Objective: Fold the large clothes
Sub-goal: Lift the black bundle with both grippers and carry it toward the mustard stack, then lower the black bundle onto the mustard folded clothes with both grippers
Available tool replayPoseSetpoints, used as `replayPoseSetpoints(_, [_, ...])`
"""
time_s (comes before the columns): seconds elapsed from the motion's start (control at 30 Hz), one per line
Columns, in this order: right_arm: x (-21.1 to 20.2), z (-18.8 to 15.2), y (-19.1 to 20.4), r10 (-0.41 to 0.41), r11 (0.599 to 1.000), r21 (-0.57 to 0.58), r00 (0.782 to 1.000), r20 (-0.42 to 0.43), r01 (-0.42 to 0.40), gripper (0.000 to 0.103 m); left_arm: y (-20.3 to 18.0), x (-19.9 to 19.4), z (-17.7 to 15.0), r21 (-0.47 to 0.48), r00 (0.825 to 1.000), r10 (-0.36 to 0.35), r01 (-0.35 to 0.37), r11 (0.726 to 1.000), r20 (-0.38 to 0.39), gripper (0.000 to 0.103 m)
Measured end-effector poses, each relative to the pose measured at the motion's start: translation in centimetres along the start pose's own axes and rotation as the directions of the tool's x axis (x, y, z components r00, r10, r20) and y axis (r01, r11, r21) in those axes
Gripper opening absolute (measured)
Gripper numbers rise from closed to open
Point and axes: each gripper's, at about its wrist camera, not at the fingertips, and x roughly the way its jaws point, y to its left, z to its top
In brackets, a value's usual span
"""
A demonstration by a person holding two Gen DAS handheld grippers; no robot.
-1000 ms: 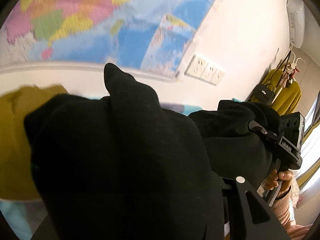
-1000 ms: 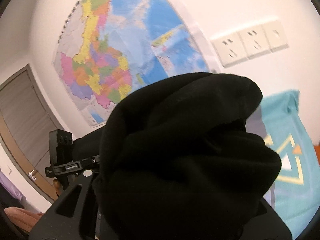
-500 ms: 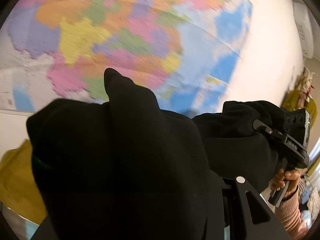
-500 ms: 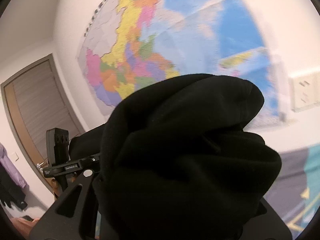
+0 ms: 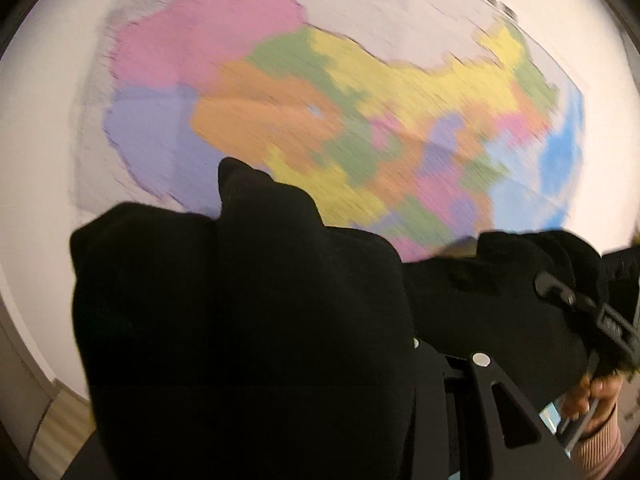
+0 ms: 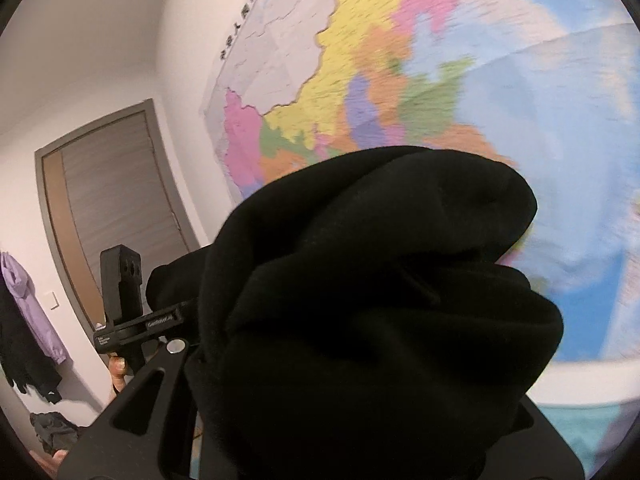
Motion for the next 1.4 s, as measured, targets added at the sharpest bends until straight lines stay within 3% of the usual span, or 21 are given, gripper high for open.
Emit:
replayPoseSetpoints(0.13, [5.1, -0.7, 0.8, 0.062, 0.998, -0.004, 0.998, -0.013, -0.062, 0.025, 4.9, -0.6, 0.1, -0.018, 0.987, 0.076, -0.074, 0.997, 0.141, 0.034])
replayPoseSetpoints(0.2, [8.1, -3.1, 0.7, 0.071, 0.997, 0.000, 0.996, -0.051, -0.071, 0.026, 7.3, 0.1, -1.6, -0.037, 0.982, 0.112, -0.107, 0.994, 0.150, 0.034])
replayPoseSetpoints(0.23, [9.3, -4.5, 0.5, 0.086, 0.996, 0.015, 0.993, -0.081, -0.085, 0.026, 8.6, 1.0, -2.8, -0.061, 0.984, 0.128, -0.121, 0.991, 0.128, 0.035])
replayPoseSetpoints(0.3, [12.2, -8.8, -0.5, 0.089, 0.994, 0.072, 0.979, -0.183, -0.077, 0.026, 12.2, 3.5, -7.5, -0.118, 0.988, 0.152, -0.152, 0.981, -0.004, 0.035])
replayPoseSetpoints(0.4, [15.2, -15.6, -2.3, 0.056, 0.992, 0.126, 0.933, -0.356, -0.011, 0.027, 16.5, 6.7, -14.3, -0.233, 0.970, 0.137, -0.183, 0.955, -0.199, 0.035])
replayPoseSetpoints(0.47, [15.5, -18.5, -3.6, 0.068, 0.982, 0.187, 0.914, -0.399, 0.008, 0.030, 18.3, 6.6, -17.2, -0.321, 0.974, 0.086, -0.152, 0.935, -0.210, 0.038])
replayPoseSetpoints(0.57, [14.1, -19.3, -4.5, 0.099, 0.970, 0.242, 0.917, -0.387, -0.003, 0.042, 19.0, 5.6, -17.4, -0.359, 0.980, 0.039, -0.107, 0.927, -0.193, 0.045])
replayPoseSetpoints(0.63, [13.0, -19.2, -4.5, 0.085, 0.972, 0.235, 0.913, -0.399, 0.013, 0.050, 18.2, 5.4, -17.2, -0.316, 0.977, 0.051, -0.116, 0.942, -0.207, 0.054])
replayPoseSetpoints(0.7, [11.5, -19.2, -5.3, 0.103, 0.960, 0.280, 0.917, -0.386, 0.011, 0.058, 17.9, 5.5, -17.0, -0.281, 0.970, 0.064, -0.131, 0.951, -0.235, 0.056])
replayPoseSetpoints(0.83, [10.4, -18.7, -7.1, 0.102, 0.935, 0.354, 0.929, -0.355, 0.033, 0.061, 19.0, 4.5, -17.9, -0.290, 0.966, 0.031, -0.108, 0.951, -0.258, 0.065])
replayPoseSetpoints(0.9, [9.9, -18.9, -7.4, 0.136, 0.918, 0.397, 0.937, -0.322, 0.003, 0.044, 19.2, 4.5, -18.1, -0.301, 0.964, 0.025, -0.108, 0.947, -0.266, 0.064])
replayPoseSetpoints(0.97, [8.9, -18.5, -6.7, 0.135, 0.929, 0.369, 0.946, -0.294, -0.018, 0.036, 19.2, 5.1, -17.7, -0.313, 0.964, 0.014, -0.100, 0.945, -0.265, 0.053])
replayPoseSetpoints(1.03, [8.2, -17.9, -5.9, 0.134, 0.935, 0.352, 0.954, -0.270, -0.032, 0.032, 19.0, 5.7, -16.8, -0.314, 0.965, 0.013, -0.098, 0.944, -0.264, 0.043])
replayPoseSetpoints(1.17, [6.0, -16.6, -3.8, 0.118, 0.960, 0.272, 0.977, -0.180, -0.066, 0.031, 17.6, 5.8, -14.5, -0.291, 0.983, -0.006, -0.048, 0.956, -0.183, 0.040])
replayPoseSetpoints(1.23, [5.5, -17.8, -4.2, 0.132, 0.948, 0.309, 0.977, -0.165, -0.076, 0.032, 17.8, 6.4, -14.9, -0.288, 0.979, -0.001, -0.059, 0.956, -0.205, 0.046])
replayPoseSetpoints(1.3, [6.3, -19.8, -5.3, 0.109, 0.940, 0.342, 0.963, -0.245, -0.019, 0.034, 18.3, 7.4, -16.0, -0.269, 0.963, 0.036, -0.110, 0.957, -0.267, 0.050])
replayPoseSetpoints(1.4, [6.5, -21.8, -7.0, 0.118, 0.906, 0.423, 0.957, -0.265, 0.005, 0.041, 18.7, 7.7, -17.5, -0.241, 0.944, 0.101, -0.183, 0.953, -0.315, 0.072])
